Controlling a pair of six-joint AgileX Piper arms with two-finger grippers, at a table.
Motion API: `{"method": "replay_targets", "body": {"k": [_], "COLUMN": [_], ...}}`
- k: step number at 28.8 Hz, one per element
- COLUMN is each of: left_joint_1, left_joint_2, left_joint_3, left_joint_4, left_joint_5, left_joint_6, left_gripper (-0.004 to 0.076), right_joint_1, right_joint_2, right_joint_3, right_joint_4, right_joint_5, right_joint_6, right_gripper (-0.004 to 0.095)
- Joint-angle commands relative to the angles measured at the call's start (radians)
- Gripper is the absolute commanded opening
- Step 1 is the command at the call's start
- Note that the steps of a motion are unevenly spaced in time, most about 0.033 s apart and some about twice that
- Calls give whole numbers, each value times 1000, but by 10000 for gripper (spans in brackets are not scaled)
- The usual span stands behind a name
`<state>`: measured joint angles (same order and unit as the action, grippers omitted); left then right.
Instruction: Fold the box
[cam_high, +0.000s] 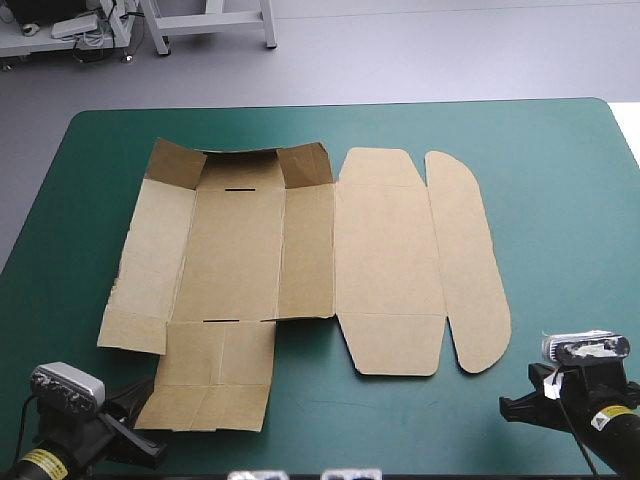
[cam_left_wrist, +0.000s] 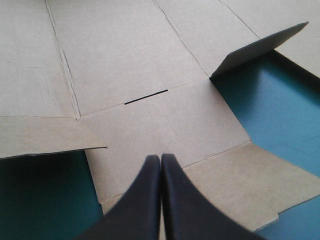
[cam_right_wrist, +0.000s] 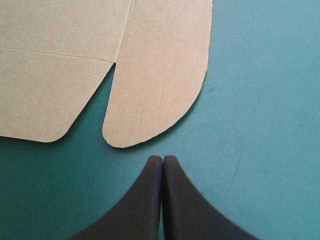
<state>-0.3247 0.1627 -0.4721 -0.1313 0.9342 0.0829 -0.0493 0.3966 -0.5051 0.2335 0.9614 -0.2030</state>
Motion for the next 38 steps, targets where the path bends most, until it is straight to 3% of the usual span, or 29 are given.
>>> {"method": "replay_targets", "body": {"k": [1,10,15,25,34,38], "left_joint_1": [-2,-2,-2,-2,0,69], "left_joint_2": [12,20,105,514,871,1033], "left_joint_3": [-24,-24,-82,-462,-694,-810], "left_joint_4": [-16,-16,-13,-23,-12,-32], "left_joint_5": [-68,-57,-50,-19,-19,-17], "left_joint_6": [-1,-1,-17,-9,-12,-12], "left_gripper": [-9,-9,-9,-9,-9,-9], "right_joint_1": [2,2,2,2,2,2], "right_joint_2": [7,7,7,7,7,7], "right_joint_3": [-27,-27,-27,-27,-27,-27], "right_joint_4": [16,16,16,16,16,16], "right_joint_5": [-50,-50,-50,-50,-52,-52], "right_joint_6": [-8,-8,-8,-8,-8,-10], "right_gripper": [-18,-18,-18,-18,-18,-18]}}
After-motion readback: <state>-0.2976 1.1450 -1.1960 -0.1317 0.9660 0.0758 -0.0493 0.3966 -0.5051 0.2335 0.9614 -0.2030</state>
